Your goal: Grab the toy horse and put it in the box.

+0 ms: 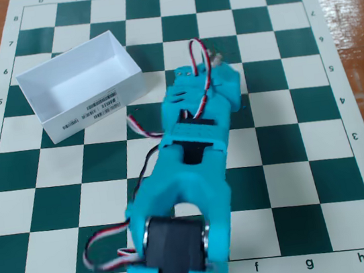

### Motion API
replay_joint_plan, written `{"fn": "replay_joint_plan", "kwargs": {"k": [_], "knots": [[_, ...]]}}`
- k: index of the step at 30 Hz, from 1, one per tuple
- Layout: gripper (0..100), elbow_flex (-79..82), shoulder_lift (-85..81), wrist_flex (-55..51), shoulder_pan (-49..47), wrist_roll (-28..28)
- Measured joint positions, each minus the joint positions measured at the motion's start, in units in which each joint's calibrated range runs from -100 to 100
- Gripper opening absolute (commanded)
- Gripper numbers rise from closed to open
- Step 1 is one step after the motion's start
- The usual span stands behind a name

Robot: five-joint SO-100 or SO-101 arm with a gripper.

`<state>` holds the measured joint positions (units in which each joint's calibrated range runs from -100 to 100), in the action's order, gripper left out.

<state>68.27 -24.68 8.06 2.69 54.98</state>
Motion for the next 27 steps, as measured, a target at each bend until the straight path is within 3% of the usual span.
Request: {"fn": "replay_joint_plan", "kwargs": {"k": [6,11,17,27], "knots": [[0,9.34,-16.09,1.05,-9.93,-1.87],[0,11.79,-18.47,8.67,-16.95,-2.08],[0,8.61,-4.43,24.43,-20.69,-0.68],[0,-11.79,18.98,28.46,-20.76,-0.16]]}}
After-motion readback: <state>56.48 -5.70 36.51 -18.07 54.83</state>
